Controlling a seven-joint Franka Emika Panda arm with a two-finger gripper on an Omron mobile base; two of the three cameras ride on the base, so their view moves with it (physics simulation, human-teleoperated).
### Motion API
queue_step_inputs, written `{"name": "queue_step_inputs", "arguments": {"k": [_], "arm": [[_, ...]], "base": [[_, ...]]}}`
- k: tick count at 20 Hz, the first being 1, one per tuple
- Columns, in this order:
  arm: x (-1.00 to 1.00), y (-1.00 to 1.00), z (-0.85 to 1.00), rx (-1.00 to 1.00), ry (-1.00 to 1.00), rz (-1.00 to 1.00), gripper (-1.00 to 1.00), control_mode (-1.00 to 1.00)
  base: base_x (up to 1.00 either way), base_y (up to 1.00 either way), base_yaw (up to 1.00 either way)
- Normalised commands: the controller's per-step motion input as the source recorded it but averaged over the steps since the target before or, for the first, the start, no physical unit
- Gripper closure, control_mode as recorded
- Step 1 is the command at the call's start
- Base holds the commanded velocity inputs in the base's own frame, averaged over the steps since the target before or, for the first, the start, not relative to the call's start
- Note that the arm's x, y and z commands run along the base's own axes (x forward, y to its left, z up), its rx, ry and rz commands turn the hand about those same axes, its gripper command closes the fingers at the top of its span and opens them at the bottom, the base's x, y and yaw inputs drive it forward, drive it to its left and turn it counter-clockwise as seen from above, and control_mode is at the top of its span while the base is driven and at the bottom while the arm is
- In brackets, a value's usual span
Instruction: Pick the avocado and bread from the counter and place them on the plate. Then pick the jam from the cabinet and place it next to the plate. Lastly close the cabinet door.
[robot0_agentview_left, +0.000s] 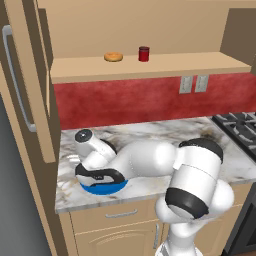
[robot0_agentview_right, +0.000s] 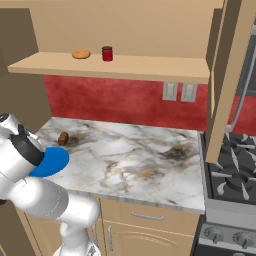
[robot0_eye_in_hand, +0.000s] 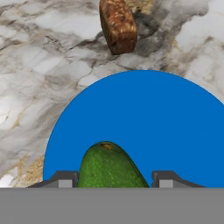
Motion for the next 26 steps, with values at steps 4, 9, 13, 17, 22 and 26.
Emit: {"name": "queue_step_inputs", "arguments": {"k": [4, 9, 13, 17, 22, 26], "arm": [[0.04, 0.0, -0.3, -0.04, 0.0, 0.0, 1.0, -1.0], [0.03, 0.0, -0.14, -0.01, 0.0, 0.0, -1.0, -1.0], [0.08, 0.0, 0.0, 0.0, 0.0, 0.0, -1.0, -1.0], [0.16, -0.01, 0.02, 0.0, 0.0, 0.0, -1.0, -1.0], [0.16, -0.07, 0.15, 0.01, -0.01, 0.0, -1.0, -1.0], [0.16, -0.19, 0.21, 0.04, 0.0, 0.0, -1.0, -1.0]], "base": [[0.0, 0.0, 0.0], [0.0, 0.0, 0.0], [0.0, 0.0, 0.0], [0.0, 0.0, 0.0], [0.0, 0.0, 0.0], [0.0, 0.0, 0.0]]}}
